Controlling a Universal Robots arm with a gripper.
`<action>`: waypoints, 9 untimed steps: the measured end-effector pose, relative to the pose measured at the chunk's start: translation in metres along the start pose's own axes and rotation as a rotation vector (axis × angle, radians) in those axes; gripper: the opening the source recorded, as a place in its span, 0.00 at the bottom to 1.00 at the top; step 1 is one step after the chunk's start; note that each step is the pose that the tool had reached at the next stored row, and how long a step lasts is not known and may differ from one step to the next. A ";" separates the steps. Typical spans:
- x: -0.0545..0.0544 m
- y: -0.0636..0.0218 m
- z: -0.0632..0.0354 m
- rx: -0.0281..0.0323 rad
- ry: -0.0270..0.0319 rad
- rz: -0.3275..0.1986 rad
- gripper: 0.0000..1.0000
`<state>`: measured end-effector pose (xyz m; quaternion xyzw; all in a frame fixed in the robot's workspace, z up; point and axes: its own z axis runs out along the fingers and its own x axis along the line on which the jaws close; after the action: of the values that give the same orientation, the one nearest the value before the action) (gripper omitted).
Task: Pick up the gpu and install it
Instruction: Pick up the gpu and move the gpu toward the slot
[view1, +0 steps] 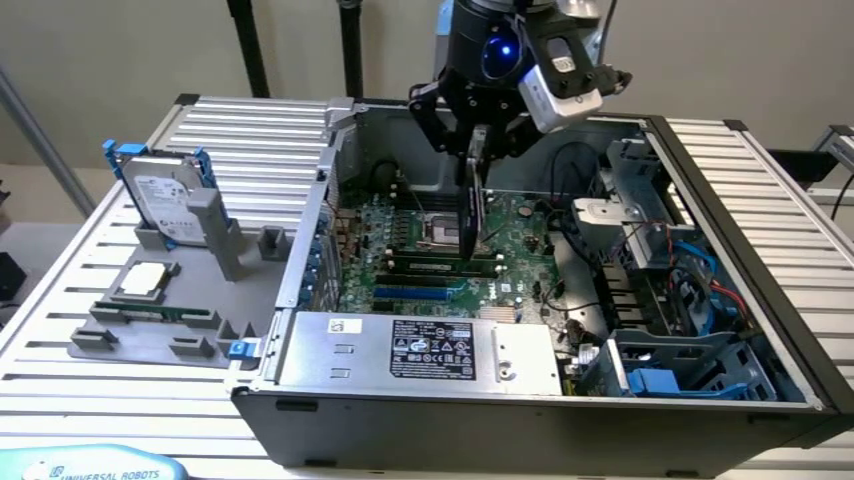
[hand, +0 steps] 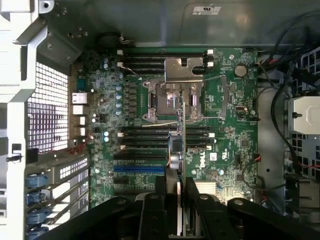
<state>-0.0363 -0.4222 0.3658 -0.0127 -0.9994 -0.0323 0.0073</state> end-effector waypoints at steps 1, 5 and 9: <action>-0.002 0.0000 0.0017 0.0024 0.0002 -0.004 0.27; -0.008 -0.0003 0.0072 0.0087 0.0012 -0.021 0.27; -0.008 -0.0003 0.0074 0.0087 0.0013 -0.021 0.27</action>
<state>-0.0284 -0.4222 0.3583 -0.0020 -0.9996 -0.0280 0.0077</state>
